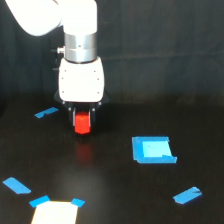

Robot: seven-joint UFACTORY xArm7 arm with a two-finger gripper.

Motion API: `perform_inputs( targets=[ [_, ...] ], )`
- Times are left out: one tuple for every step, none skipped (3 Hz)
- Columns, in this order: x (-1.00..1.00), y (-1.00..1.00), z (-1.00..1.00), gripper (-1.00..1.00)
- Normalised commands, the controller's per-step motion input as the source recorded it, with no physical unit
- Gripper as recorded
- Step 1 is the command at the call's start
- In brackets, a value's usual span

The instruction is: Pick up the red object from the table

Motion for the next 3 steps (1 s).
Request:
perform_inputs(
  targets=[
    [0.42,-0.21,0.97,-1.0],
    [-0.56,-1.0,1.0,-1.0],
    [-0.74,-0.75,1.0,-1.0]
  ],
)
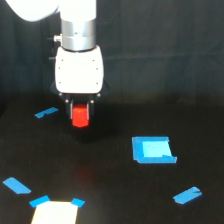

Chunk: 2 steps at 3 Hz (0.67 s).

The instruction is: Pick up the red object from the table

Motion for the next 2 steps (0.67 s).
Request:
perform_inputs(
  targets=[
    [0.72,-0.62,1.0,-0.5],
    [0.51,-0.16,0.96,-0.98]
  ],
)
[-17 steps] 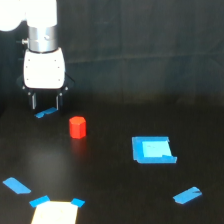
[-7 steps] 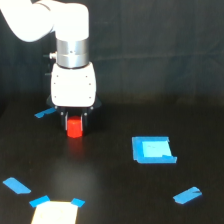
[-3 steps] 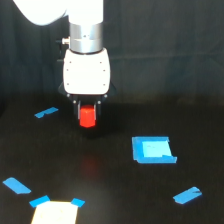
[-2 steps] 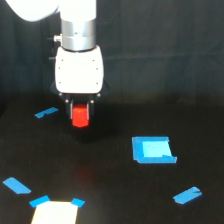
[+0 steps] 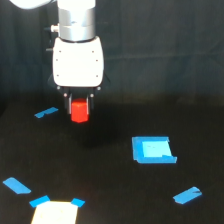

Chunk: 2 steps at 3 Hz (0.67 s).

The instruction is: Pick up the red object from the table

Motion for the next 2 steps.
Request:
perform_inputs(
  targets=[
    [0.0,0.05,1.0,-0.95],
    [-0.3,-0.11,1.0,-1.0]
  ],
)
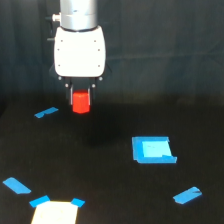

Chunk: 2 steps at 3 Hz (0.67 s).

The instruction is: Pick up the red object from the table

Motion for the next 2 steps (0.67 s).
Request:
perform_inputs(
  targets=[
    [-0.58,-0.36,1.0,-1.0],
    [-0.65,-0.51,0.75,-1.0]
  ],
)
